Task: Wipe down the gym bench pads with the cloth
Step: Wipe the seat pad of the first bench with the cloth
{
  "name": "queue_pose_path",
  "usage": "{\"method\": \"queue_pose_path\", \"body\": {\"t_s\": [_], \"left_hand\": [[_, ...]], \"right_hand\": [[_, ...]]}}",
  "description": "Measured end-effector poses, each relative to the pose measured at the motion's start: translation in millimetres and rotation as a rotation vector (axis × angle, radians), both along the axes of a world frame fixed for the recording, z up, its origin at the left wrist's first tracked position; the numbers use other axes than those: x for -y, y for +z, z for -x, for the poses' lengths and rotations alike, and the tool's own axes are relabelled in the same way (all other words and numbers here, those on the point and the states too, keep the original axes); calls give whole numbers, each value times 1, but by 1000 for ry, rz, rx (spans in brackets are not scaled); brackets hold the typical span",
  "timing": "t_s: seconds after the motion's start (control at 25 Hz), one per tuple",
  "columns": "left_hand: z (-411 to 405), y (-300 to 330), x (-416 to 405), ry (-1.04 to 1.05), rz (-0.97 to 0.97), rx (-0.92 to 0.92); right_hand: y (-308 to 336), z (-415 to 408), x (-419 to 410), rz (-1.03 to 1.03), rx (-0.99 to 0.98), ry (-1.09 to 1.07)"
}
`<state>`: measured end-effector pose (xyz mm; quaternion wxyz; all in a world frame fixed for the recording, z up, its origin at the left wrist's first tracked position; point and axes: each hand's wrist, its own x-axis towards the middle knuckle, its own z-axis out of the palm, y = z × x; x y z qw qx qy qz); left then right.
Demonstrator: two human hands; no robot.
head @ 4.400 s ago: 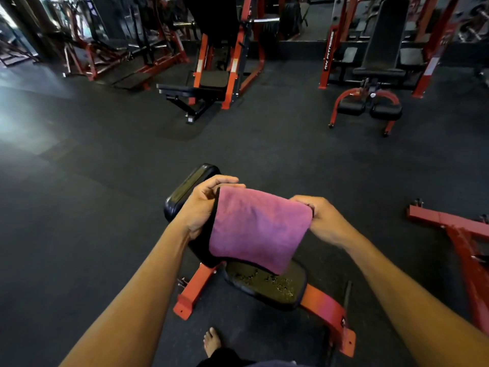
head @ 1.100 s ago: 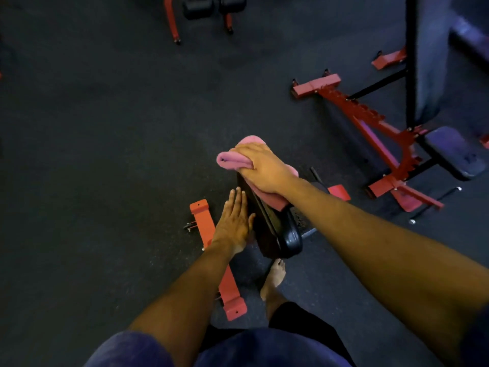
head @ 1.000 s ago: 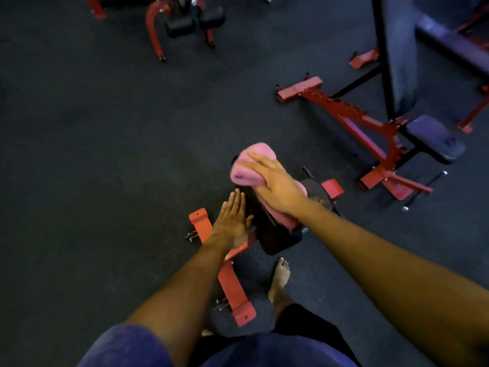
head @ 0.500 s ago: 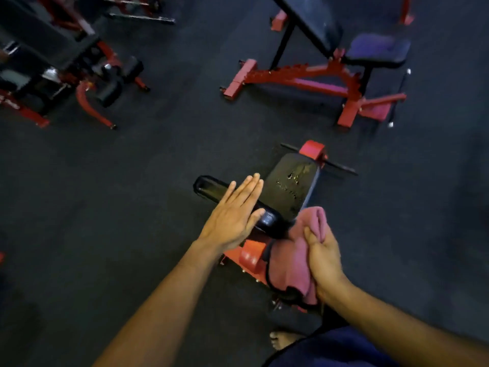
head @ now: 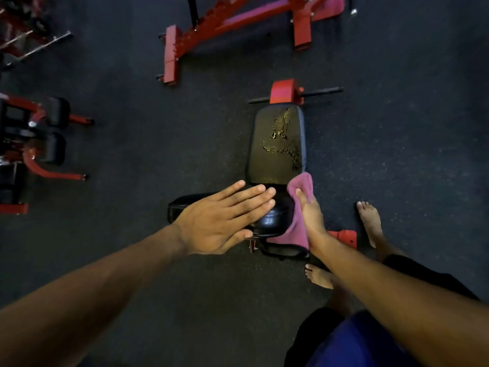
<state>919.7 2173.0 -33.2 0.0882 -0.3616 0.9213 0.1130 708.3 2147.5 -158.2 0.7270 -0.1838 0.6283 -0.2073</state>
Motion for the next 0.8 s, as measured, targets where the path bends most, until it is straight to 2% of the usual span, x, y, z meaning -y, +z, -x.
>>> {"method": "queue_pose_path", "body": {"t_s": [0.08,0.2,0.28,0.32,0.44,0.56,0.64,0.68,0.8], "left_hand": [[-3,-2,0,-20,31,-17],[-2,-3,0,-40,89,-16],[-1,-3,-1,-42,99,-21],[0,-3,-1,-43,105,-25],[-1,-3,0,-38,115,-38],[0,-4,0,-50,105,-44],[1,-3,-1,-31,100,-40],[0,-2,0,-29,101,-37],[-2,-4,-1,-31,109,-34]], "right_hand": [[-10,-3,5,-7,23,-97],[42,-9,-34,52,51,-276],[71,-11,-59,100,122,-310],[69,-11,-58,114,97,-283],[1,-9,-22,116,-37,-128],[-78,-2,2,-28,-96,-60],[-60,-4,-7,-1,-144,-92],[-25,-6,-17,34,-135,-126],[23,-8,-43,74,10,-211]]}}
